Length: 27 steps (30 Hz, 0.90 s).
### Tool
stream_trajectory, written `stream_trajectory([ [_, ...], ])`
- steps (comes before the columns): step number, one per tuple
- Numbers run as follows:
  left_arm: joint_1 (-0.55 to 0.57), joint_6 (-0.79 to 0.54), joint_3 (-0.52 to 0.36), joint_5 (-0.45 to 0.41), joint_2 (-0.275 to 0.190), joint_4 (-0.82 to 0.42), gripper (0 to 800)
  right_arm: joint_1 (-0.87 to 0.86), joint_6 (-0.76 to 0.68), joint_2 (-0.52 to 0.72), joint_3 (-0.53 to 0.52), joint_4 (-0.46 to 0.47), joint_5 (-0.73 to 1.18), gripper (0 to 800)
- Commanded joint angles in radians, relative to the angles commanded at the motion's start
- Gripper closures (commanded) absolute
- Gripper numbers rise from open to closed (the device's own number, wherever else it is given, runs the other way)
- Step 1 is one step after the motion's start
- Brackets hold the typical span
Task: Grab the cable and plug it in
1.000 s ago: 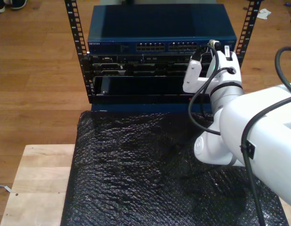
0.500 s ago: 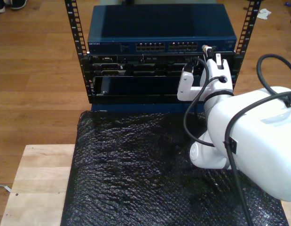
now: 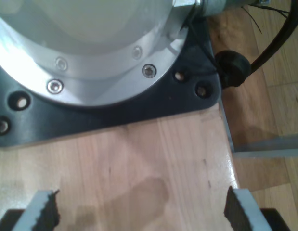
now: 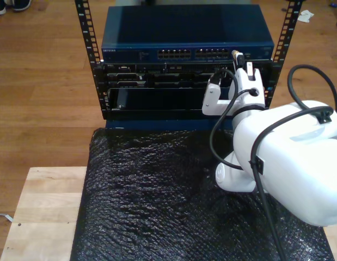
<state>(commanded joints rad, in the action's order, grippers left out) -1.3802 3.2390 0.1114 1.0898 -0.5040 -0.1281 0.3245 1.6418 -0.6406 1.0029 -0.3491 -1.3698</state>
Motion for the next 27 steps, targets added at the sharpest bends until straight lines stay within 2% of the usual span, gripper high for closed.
stream_trajectory([
  [27,0.000,0.000,0.000,0.000,0.000,0.000,0,0.012,-0.002,-0.066,0.089,0.009,0.009,800],
])
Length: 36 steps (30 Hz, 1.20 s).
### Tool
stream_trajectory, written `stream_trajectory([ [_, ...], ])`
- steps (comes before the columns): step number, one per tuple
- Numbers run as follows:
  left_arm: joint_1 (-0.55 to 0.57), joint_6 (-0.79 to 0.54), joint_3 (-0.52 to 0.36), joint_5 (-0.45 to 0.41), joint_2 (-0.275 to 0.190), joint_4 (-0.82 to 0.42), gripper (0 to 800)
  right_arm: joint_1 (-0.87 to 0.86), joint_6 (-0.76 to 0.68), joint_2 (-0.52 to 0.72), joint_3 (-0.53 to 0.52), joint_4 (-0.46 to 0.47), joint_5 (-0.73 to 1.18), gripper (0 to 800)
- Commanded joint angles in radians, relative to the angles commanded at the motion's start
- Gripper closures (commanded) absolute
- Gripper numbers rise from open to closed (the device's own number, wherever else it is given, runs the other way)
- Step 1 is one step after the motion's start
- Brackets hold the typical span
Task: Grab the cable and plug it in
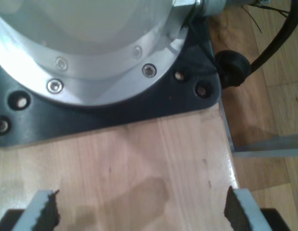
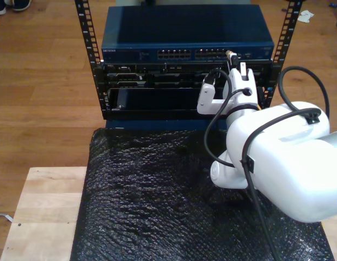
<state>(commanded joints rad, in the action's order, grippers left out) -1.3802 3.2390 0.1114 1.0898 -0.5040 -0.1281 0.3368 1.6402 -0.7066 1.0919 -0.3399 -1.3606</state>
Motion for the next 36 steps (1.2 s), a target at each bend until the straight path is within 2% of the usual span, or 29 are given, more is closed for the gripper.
stream_trajectory([
  [36,0.000,-0.002,0.000,0.000,0.000,0.000,0,-0.006,0.002,-0.023,0.025,0.020,0.003,800],
])
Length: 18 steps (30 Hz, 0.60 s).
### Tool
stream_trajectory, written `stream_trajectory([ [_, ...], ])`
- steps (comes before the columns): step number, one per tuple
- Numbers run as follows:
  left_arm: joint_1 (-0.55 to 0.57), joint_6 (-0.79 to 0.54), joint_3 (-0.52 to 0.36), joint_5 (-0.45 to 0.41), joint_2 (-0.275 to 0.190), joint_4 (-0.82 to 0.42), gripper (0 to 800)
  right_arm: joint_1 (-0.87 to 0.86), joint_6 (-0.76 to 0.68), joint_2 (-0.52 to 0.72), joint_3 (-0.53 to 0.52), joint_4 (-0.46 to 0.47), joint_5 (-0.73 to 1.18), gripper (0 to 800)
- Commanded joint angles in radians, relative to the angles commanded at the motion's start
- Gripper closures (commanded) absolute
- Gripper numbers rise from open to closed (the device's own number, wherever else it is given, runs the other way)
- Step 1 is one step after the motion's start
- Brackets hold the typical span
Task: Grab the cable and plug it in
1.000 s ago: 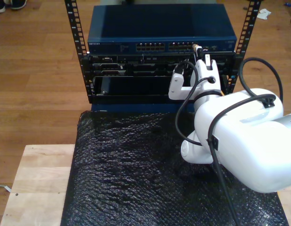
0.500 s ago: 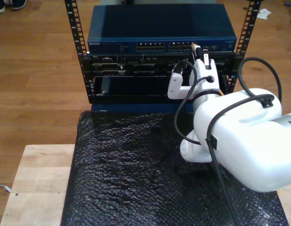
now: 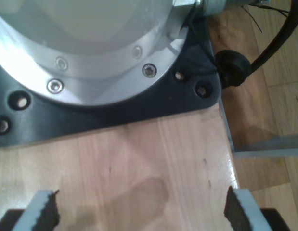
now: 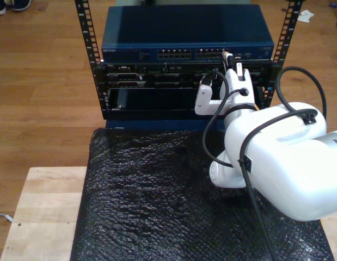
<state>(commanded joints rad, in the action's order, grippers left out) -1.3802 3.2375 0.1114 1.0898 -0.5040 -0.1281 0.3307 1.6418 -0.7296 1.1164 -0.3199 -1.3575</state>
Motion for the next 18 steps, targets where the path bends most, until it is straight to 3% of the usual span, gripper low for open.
stream_trajectory([
  [18,0.000,0.002,0.000,-0.002,0.002,0.000,0,-0.002,0.000,-0.002,0.002,0.002,-0.006,800],
])
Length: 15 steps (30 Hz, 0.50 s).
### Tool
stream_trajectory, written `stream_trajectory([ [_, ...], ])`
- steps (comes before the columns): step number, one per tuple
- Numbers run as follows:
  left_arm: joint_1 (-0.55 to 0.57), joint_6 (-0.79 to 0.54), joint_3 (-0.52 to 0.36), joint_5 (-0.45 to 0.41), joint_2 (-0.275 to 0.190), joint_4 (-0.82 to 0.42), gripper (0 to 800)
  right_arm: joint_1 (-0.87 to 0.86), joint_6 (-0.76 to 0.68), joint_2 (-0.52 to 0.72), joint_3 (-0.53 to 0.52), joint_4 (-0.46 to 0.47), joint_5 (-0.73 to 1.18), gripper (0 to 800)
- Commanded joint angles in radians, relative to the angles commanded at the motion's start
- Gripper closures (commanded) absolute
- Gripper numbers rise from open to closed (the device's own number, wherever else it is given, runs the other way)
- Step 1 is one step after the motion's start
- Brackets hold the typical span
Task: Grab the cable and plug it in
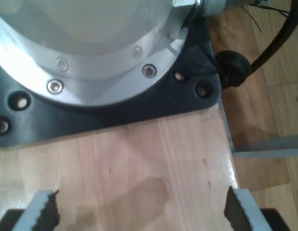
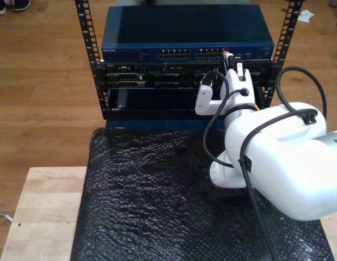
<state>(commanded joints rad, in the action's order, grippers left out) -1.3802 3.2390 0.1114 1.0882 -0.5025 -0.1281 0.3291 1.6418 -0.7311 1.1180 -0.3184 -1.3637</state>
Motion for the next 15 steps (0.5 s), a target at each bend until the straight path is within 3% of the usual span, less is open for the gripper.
stream_trajectory([
  [15,0.000,0.000,0.000,0.002,-0.002,0.000,0,-0.009,-0.002,-0.002,0.002,0.000,0.000,800],
])
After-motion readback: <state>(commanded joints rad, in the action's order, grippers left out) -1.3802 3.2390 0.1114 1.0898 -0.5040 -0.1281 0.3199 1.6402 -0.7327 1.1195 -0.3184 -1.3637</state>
